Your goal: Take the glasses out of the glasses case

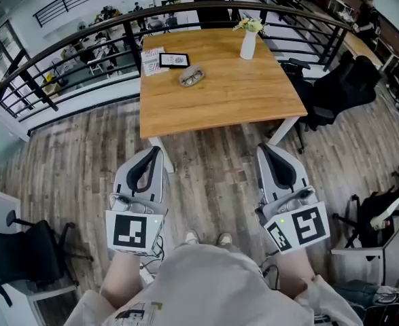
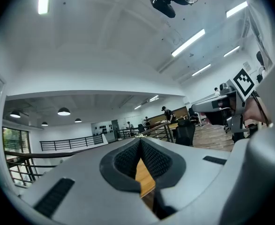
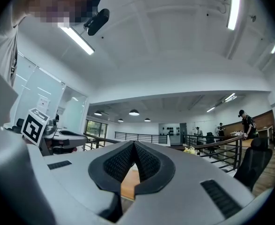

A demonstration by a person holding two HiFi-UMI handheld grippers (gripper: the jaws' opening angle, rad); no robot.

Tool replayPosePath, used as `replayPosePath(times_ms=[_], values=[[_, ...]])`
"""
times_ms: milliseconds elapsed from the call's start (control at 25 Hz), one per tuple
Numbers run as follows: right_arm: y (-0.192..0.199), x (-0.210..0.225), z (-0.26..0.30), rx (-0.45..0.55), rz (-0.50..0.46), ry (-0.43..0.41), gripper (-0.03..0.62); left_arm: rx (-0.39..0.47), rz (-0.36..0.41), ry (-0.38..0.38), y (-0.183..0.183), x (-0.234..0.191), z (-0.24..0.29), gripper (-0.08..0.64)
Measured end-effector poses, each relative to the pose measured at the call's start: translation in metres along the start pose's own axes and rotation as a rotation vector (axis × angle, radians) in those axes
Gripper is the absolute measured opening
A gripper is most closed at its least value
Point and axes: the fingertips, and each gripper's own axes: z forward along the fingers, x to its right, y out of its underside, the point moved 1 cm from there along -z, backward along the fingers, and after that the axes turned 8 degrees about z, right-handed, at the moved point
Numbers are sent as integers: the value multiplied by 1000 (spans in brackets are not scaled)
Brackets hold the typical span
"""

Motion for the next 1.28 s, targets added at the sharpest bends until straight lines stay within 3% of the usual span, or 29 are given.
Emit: replayPosePath(times_ms=[280,400,440,480,520,1120,1280], values=[[2,12,-3,7,4,12,26,5,-1,5,-2,5,5,15],[-7,15,-7,63,52,-19,35,1,-7,0,-5,9,6,15],[-11,15,-9,83,73,-37,129,-1,-8,-1,-6,11,7,15],[-12,16,-10,91,84,-50,270,-2,-8,-1,-7,14,7,15],[-11,18,-10,85,81,-57,298,-4,-6,1,-7,18,8,15],[5,67,-42,13,60,-116,288,-46,12,-52,-20,75,19,15],[5,83,-51,13,65,-125,288,-24,52,-73,-23,87,21,15]])
